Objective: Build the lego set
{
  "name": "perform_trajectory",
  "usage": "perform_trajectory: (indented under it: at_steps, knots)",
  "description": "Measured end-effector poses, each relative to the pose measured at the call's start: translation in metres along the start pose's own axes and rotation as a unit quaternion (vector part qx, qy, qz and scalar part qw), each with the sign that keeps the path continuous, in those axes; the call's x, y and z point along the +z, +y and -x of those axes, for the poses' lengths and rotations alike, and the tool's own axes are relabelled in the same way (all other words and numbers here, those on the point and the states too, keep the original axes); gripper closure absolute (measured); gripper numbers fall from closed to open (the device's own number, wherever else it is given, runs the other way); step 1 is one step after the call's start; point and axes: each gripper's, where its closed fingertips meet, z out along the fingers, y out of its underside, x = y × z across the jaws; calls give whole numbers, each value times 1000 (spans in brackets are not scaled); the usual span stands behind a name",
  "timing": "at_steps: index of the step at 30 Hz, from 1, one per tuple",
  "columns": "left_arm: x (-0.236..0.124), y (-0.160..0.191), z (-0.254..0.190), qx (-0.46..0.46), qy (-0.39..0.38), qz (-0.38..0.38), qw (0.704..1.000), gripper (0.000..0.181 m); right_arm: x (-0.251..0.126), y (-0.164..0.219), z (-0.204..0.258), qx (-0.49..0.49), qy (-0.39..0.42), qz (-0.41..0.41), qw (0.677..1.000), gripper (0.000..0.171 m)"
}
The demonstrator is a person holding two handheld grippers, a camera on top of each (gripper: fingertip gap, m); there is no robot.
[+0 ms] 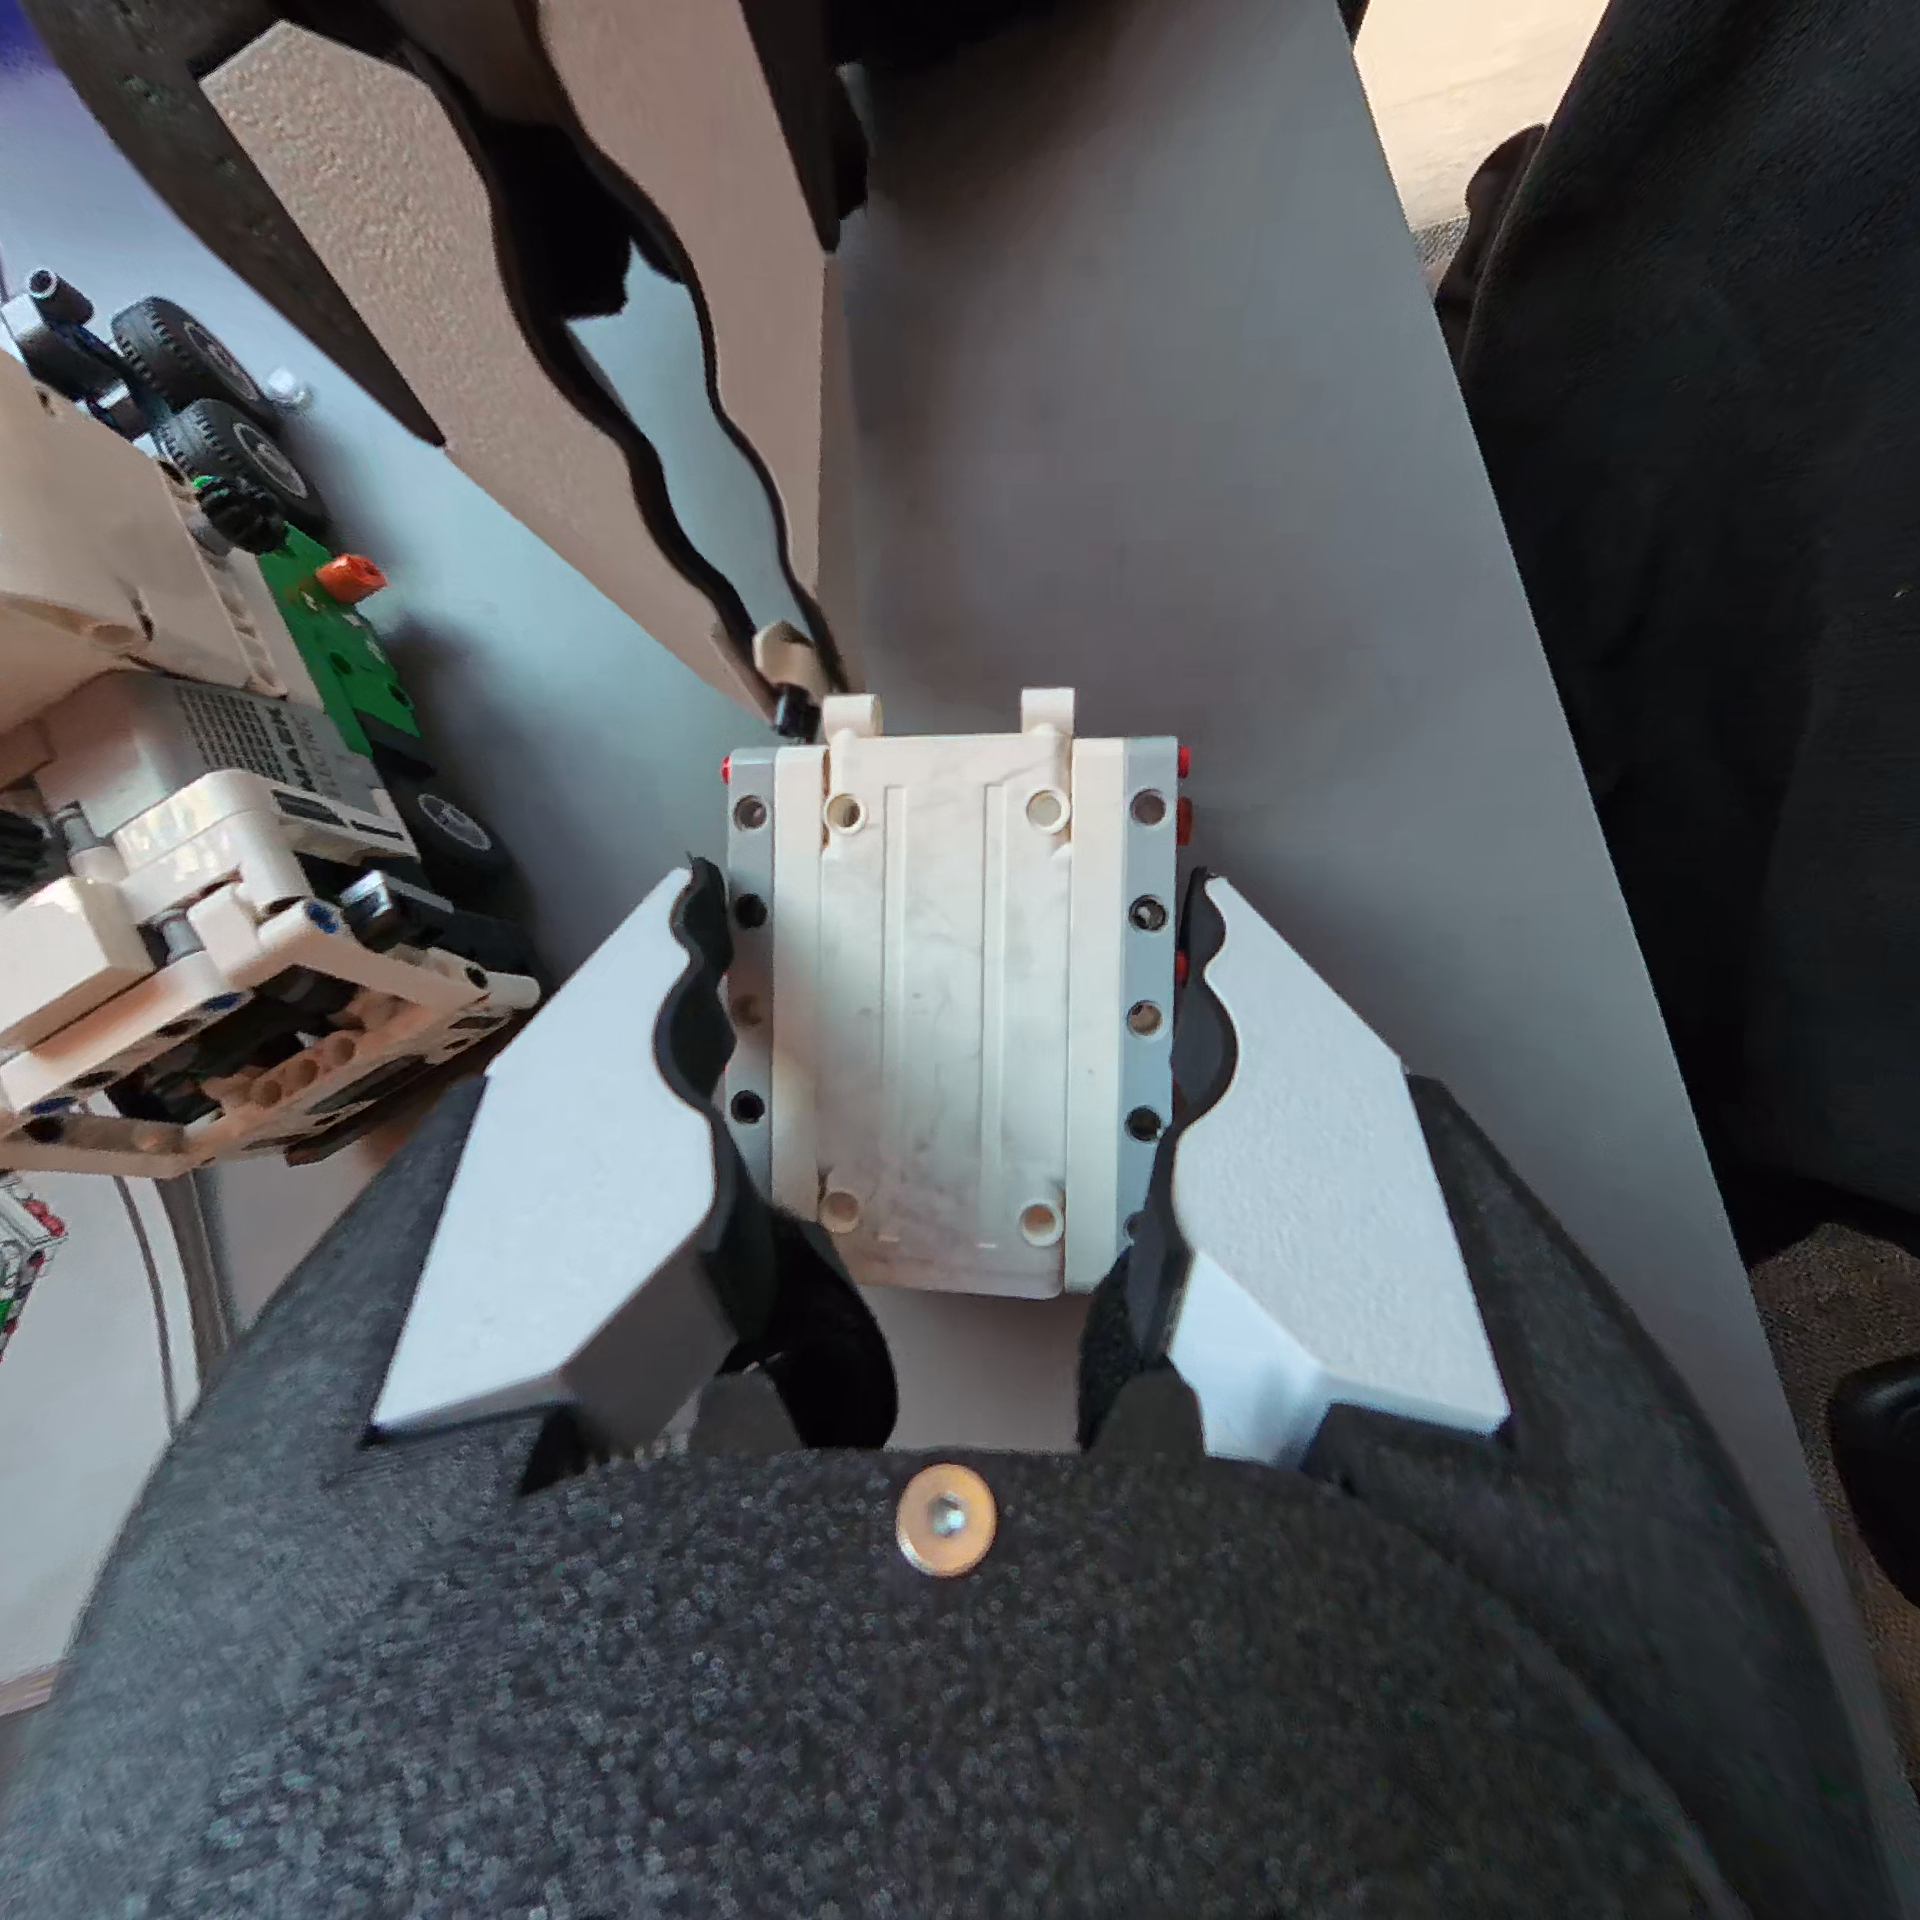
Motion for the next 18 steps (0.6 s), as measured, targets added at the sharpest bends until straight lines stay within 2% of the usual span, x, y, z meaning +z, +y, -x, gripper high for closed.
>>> perform_trajectory:
  at_steps: [4, 7, 10, 12, 15, 18]
  knots:
    - [-4, -5, -5, -13, 22, -21, 999, 97, -8, -8, 2, -16, 1, -20, 1000, 163]
    - [-24, -36, -7, -27, 42, -114, 992, 102, -21, -33, 6, -32, 8, -87, 996, 163]
    - [-48, -62, 16, -64, 0, -204, 977, 144, -32, -58, 16, -37, -2, -155, 987, 163]
    - [-50, -62, 18, -69, 2, -212, 975, 152, -35, -67, 20, -29, -11, -179, 983, 163]
    - [-45, -66, 10, -69, 29, -221, 972, 153, -29, -65, 22, -34, -12, -164, 986, 163]
    - [-41, -66, 11, -74, 29, -227, 971, 173, -24, -60, 22, -41, -7, -144, 989, 163]
